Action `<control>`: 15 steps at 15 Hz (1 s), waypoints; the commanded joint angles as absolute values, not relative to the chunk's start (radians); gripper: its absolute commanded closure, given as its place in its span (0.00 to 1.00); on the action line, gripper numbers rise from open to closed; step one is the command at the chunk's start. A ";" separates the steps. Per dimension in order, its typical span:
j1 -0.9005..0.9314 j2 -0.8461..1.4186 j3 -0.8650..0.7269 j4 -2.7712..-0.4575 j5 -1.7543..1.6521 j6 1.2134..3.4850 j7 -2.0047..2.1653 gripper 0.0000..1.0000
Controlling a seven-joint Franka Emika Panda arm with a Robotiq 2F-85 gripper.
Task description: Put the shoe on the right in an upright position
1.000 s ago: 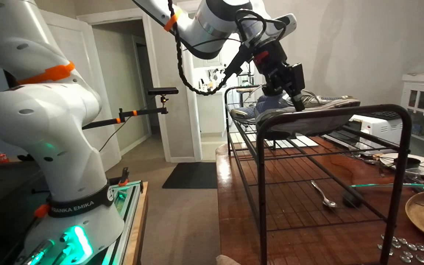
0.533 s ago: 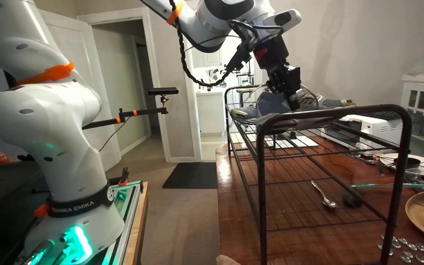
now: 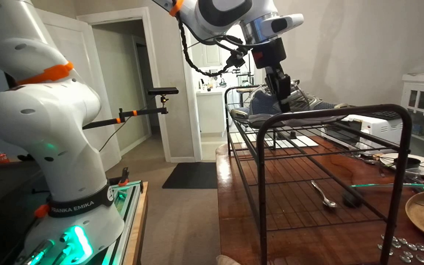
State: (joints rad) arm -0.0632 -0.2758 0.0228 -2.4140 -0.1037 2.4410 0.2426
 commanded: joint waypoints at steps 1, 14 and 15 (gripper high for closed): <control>-0.039 -0.327 0.000 -2.461 0.003 2.463 0.207 0.61; -0.069 -0.408 0.009 -2.405 0.017 2.422 0.262 0.00; -0.071 -0.412 0.010 -2.397 0.019 2.405 0.269 0.00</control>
